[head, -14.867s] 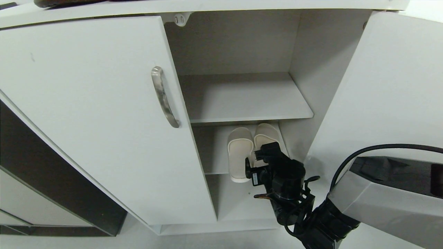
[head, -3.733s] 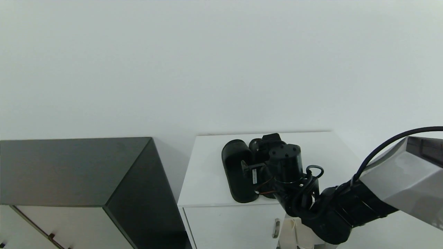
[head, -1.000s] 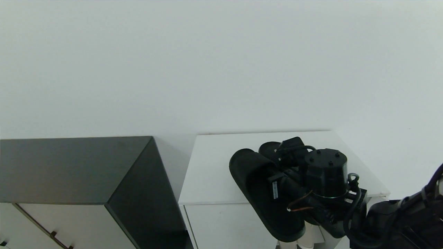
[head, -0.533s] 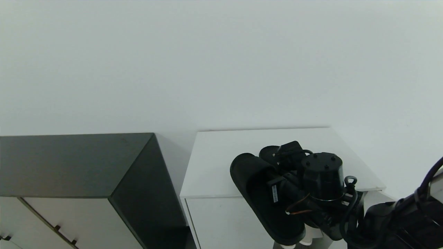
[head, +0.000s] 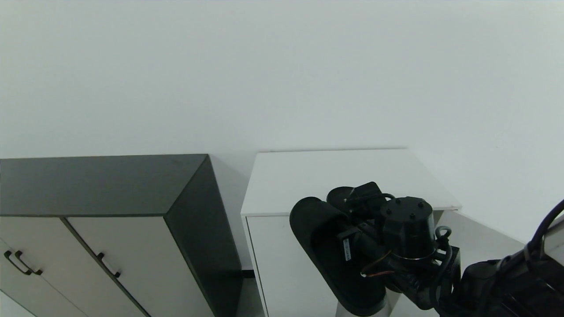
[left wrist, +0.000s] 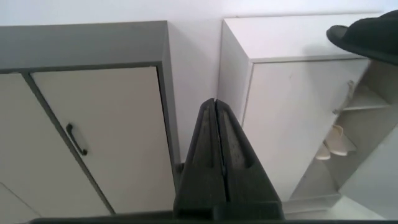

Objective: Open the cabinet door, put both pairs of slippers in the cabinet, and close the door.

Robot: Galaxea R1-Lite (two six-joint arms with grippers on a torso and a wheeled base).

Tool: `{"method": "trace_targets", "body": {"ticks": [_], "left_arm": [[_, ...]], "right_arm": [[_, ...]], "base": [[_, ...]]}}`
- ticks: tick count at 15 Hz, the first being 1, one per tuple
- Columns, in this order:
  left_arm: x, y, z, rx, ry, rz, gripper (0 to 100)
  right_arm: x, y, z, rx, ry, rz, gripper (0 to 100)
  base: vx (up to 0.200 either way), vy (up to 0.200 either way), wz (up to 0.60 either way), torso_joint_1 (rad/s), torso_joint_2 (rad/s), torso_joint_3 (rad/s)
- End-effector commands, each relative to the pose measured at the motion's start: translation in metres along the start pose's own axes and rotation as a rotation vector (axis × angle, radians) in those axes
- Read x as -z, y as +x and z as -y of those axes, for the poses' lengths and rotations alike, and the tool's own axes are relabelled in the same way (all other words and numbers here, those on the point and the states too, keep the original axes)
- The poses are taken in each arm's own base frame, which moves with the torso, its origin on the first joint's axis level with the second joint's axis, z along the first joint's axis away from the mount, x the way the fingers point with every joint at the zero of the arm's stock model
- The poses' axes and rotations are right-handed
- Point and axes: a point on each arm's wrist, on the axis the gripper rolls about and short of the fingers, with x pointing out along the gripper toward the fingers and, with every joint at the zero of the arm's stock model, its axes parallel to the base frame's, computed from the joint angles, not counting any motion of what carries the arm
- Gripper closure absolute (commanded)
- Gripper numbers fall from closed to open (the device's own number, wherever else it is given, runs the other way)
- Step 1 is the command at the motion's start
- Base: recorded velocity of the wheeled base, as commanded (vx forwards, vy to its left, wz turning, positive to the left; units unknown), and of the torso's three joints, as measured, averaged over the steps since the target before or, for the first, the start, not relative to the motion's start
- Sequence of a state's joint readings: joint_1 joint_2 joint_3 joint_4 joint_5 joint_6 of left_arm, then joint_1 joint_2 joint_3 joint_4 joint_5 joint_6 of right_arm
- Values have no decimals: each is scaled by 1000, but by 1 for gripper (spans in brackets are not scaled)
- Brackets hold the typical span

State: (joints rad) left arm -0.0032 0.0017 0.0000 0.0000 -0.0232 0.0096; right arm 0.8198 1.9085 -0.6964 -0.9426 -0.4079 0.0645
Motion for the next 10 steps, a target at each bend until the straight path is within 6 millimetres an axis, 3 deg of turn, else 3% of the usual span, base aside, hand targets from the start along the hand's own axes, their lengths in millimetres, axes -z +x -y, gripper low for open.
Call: {"method": "trace_targets", "body": {"ticks": [1,2,10], "left_arm": [[0,0,0,0,1,0,100],[0,0,0,0,1,0,100],[0,0,0,0,1,0,100]], "right_arm": [[1,1,-1,-2,0,1,100],[1,1,-1,-2,0,1,100],[3,0,-4,-11,-5,-4,100]], "base": [[-200,0,0,7,7,2],[-200,0,0,7,2,-2],[0,0,0,0,0,0]]}}
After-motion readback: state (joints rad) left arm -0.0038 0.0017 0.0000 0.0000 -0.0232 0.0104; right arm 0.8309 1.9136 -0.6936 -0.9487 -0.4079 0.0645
